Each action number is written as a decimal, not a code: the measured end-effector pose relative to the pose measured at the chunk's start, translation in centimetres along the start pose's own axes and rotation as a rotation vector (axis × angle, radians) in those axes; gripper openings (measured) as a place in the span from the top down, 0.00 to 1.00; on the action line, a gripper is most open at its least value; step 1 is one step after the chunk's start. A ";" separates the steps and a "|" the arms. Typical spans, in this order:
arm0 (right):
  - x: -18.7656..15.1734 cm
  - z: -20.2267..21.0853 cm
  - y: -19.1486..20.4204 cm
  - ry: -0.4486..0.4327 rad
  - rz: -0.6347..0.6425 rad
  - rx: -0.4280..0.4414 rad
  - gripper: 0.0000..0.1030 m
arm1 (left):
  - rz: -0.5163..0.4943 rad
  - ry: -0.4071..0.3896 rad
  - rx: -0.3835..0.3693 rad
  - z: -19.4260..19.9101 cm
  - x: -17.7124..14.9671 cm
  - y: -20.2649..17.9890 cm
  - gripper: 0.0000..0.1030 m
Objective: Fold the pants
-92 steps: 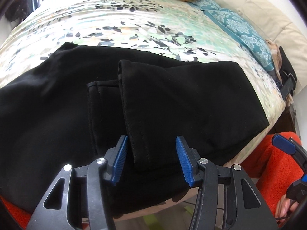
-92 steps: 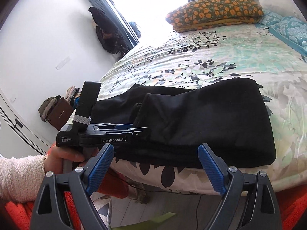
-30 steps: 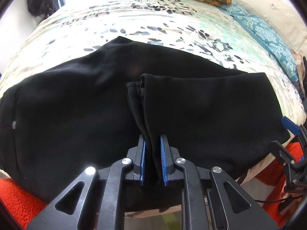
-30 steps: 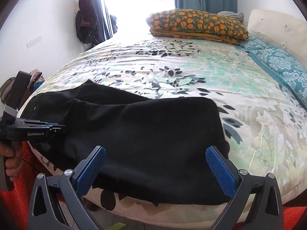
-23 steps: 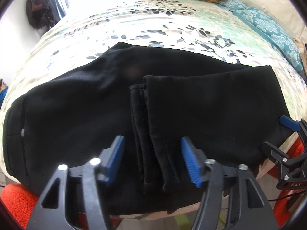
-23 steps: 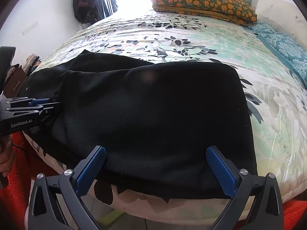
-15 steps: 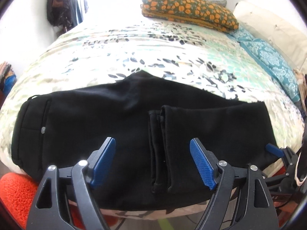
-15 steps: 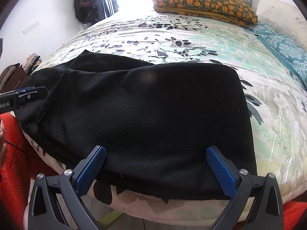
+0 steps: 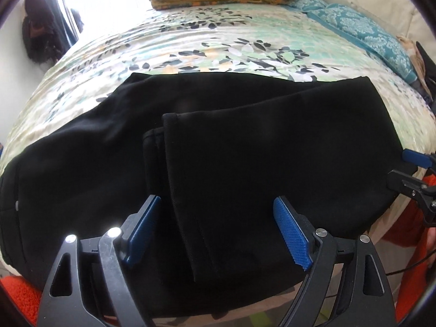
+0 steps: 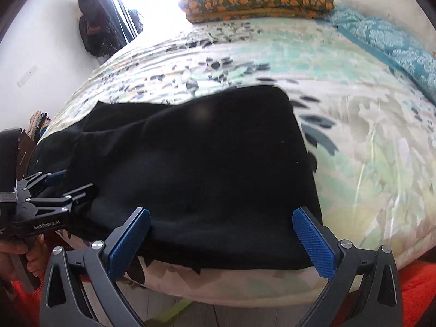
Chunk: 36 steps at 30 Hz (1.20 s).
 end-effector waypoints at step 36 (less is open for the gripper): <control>-0.1 2.0 2.1 -0.001 0.031 -0.115 0.00 | 0.076 0.008 -0.032 -0.5 -0.5 1.3 0.08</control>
Point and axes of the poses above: each gripper's, at about its wrist camera, not at the fingertips, and z roughly against the way its jaws point, y to its left, x to its top, the point moved 4 cm from there along -z, roughly the way its jaws point, and after that the axes turned 1 degree about z, right-handed, at the moved point
